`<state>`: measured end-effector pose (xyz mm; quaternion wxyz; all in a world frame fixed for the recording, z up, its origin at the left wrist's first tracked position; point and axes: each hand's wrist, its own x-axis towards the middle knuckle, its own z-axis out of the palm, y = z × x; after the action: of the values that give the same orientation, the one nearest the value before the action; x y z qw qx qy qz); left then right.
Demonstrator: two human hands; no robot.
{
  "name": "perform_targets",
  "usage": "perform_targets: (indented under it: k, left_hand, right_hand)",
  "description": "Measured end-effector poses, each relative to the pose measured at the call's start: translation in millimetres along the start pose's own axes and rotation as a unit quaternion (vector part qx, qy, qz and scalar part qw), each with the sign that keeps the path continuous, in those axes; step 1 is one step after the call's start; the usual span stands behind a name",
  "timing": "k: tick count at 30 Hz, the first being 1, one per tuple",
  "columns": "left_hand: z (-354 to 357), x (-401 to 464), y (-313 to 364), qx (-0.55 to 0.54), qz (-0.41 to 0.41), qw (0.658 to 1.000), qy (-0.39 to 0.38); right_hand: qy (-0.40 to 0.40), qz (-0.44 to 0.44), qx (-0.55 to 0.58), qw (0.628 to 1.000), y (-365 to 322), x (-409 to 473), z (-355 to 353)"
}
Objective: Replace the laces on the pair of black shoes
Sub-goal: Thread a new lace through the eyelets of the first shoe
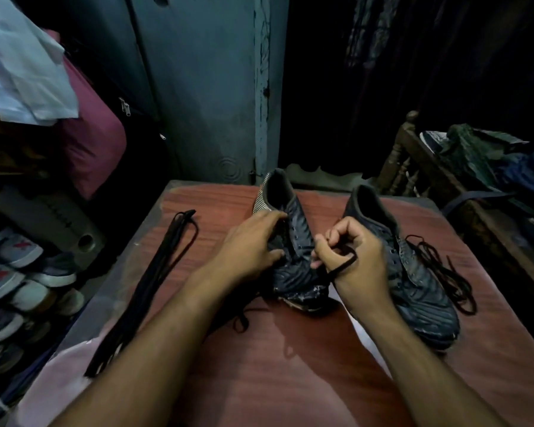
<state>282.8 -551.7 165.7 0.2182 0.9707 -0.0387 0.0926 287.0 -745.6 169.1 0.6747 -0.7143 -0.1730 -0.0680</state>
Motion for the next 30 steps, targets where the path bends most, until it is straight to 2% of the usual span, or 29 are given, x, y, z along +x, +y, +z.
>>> perform_targets:
  k: [5, 8, 12, 18, 26, 30]
  left_hand:
    - [10, 23, -11, -0.095, -0.053, 0.993, 0.045]
    - [26, 25, -20, -0.133, -0.029, 0.988, 0.075]
    - [34, 27, -27, -0.114, -0.012, 0.991, 0.075]
    - [32, 23, -19, -0.083, -0.019, 0.993, 0.078]
    - [26, 16, -15, -0.112, -0.029, 0.992, 0.046]
    - [29, 17, -16, -0.130, -0.032, 0.989, 0.063]
  right_hand:
    - [0.010, -0.026, 0.008, 1.000, 13, 35, 12]
    - [0.002, -0.050, -0.020, 0.999, 25, 42, 15]
    - [0.018, -0.075, -0.089, 0.993, 36, 44, 9]
    - [-0.011, -0.102, -0.154, 0.983, 35, 42, 0]
    - [-0.005, -0.126, -0.220, 0.967, 34, 40, -2]
    - [-0.007, -0.134, -0.234, 0.963, 35, 41, 0]
